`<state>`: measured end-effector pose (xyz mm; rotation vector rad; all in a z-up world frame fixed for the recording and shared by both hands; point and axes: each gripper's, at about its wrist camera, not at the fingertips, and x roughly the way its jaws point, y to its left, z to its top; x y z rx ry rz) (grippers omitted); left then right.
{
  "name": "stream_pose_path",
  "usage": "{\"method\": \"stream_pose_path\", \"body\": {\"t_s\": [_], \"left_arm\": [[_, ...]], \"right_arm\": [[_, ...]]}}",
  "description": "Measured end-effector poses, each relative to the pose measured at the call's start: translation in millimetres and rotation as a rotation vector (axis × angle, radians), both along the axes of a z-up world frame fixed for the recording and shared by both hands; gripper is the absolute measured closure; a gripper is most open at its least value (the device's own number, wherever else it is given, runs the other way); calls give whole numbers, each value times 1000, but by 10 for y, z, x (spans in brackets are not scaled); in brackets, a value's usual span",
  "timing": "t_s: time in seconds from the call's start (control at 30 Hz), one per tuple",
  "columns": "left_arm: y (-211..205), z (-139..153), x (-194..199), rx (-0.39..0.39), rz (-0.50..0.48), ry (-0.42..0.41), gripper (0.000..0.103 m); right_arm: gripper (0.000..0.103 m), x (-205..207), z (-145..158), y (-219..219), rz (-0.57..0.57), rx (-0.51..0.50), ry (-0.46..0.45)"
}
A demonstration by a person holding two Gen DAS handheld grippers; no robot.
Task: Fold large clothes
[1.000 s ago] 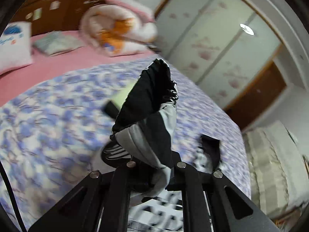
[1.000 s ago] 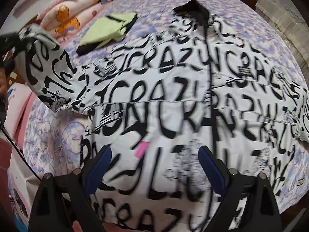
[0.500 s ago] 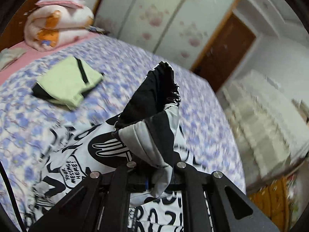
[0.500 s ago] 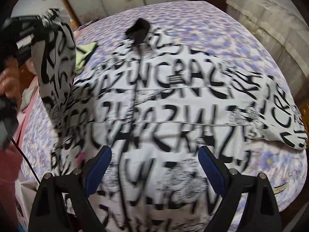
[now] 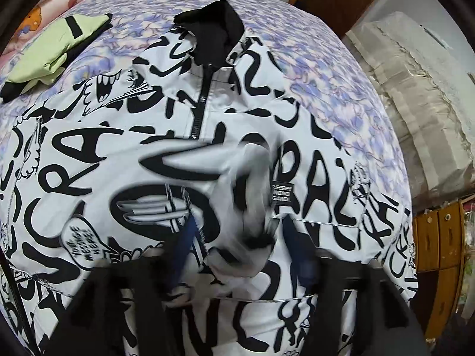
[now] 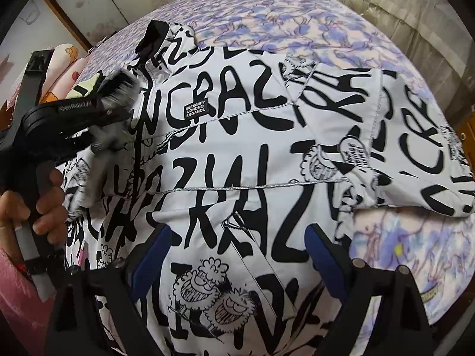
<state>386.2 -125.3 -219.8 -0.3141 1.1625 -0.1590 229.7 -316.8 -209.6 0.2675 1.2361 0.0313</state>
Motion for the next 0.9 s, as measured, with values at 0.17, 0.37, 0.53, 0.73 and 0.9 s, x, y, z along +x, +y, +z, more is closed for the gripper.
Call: {"method": "stream_pose_path", "body": {"t_s": [0.17,0.37,0.53,0.73,0.9], "left_arm": [[25,297,-38,85,-11,-46,16],[438,456,-104,225,12,6,16],[1066,466,-372,317,120,62,16],[1960,164,-823,438,286,184,15],[2594,-254,-1181,406,415,326,15]], "right_arm": [[12,158,-157,97,42,61,21],[30,403,-306,286,89,172,59],[45,700,-479,472,79,332,150],[60,1008,-809,549,-60,437,242],[74,1179,-944,616,-126,397,250]]}}
